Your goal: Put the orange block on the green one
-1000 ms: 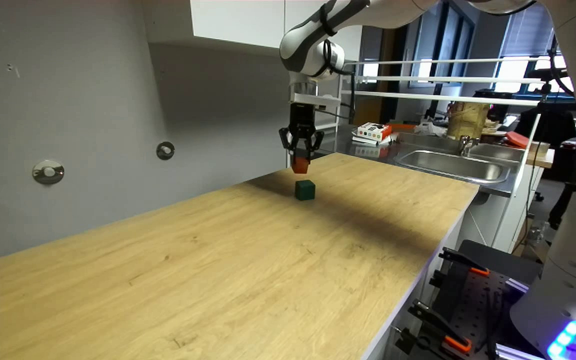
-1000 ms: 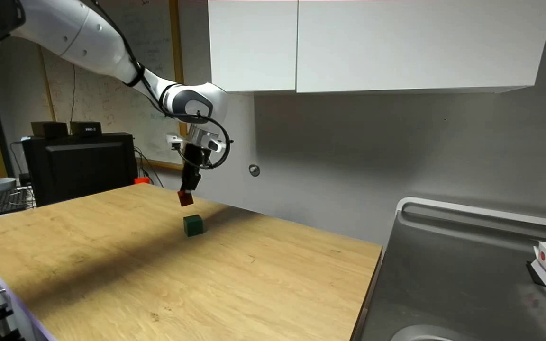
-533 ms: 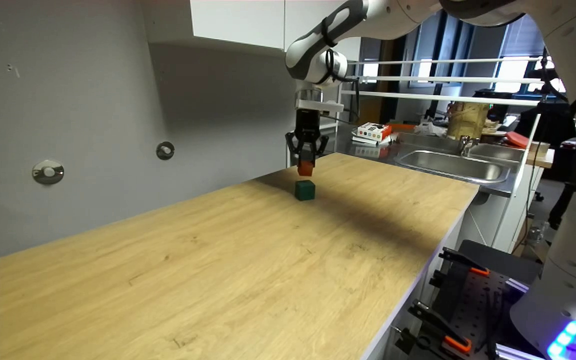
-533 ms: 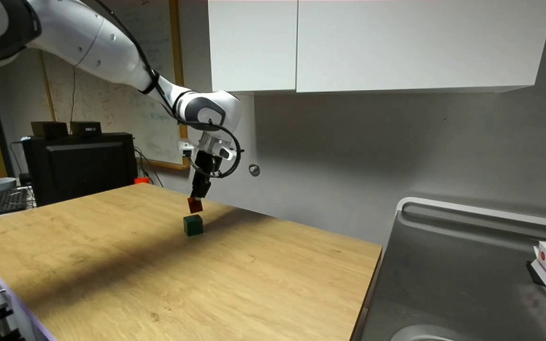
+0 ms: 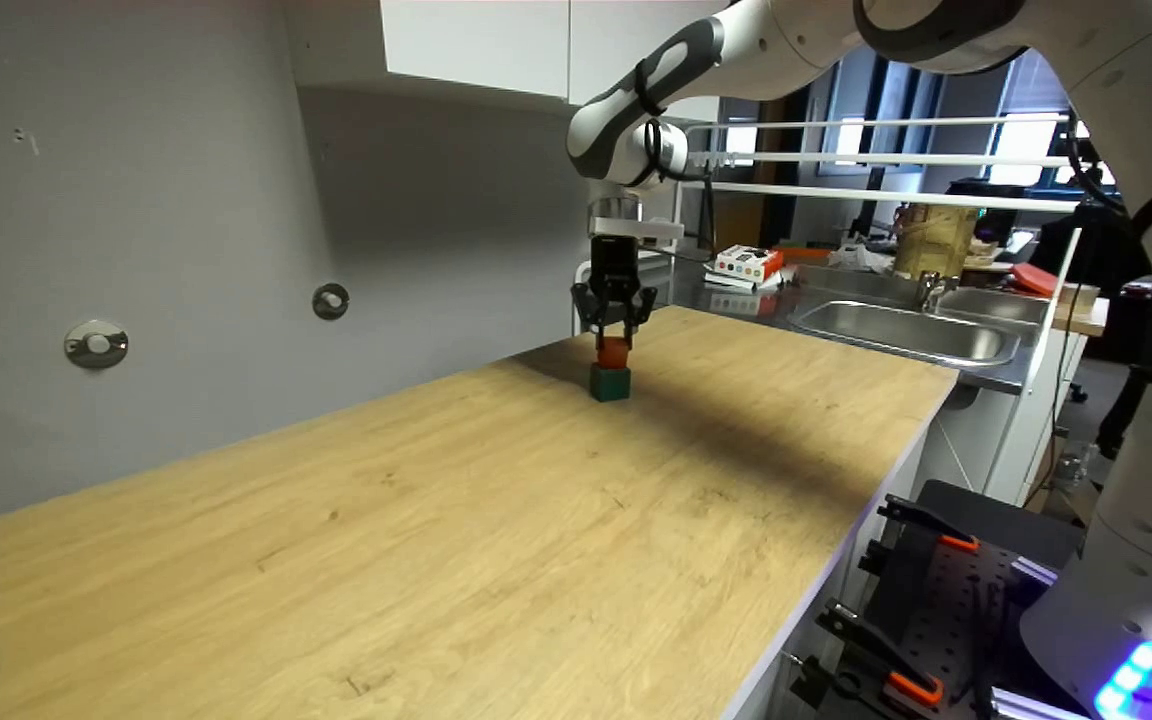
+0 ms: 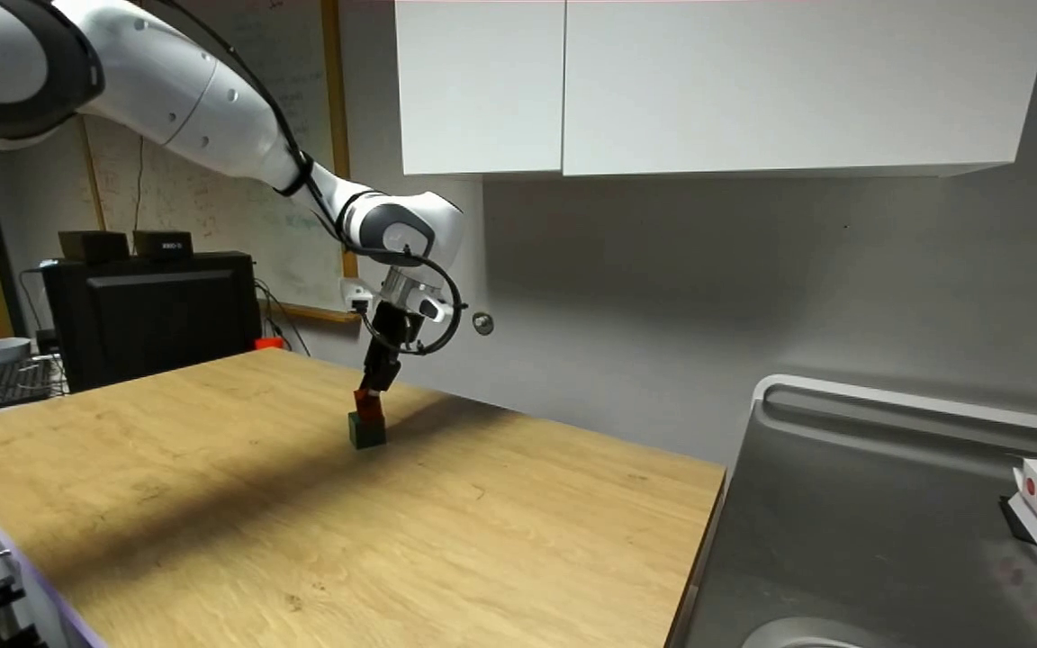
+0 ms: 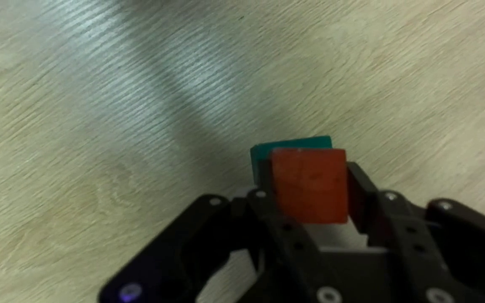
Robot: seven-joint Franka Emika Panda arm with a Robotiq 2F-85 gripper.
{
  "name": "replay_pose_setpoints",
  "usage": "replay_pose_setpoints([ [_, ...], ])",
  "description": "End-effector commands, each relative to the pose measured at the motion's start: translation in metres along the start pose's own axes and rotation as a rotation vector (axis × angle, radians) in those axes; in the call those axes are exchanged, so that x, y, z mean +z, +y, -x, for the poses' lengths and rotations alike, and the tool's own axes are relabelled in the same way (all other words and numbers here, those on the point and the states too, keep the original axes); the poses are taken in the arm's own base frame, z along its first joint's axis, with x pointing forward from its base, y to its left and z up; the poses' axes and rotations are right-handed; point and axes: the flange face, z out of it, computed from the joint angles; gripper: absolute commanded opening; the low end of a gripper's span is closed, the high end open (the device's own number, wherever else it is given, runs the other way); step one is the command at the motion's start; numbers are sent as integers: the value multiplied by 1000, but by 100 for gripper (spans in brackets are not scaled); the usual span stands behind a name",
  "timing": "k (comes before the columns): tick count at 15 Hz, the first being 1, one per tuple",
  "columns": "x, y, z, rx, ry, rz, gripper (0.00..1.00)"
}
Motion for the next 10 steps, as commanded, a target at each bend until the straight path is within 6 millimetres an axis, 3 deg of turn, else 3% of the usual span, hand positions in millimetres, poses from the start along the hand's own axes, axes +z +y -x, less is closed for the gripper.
replay_pose_setpoints([
  [1, 0, -7, 0, -14, -36, -4, 39],
  [2, 2, -8, 0, -15, -43, 0, 68],
  [4, 5, -10, 2, -17, -56, 8, 74],
  [7, 9, -13, 3, -23, -73, 17, 97],
  [10, 10, -14, 6, -17, -96, 29, 100],
])
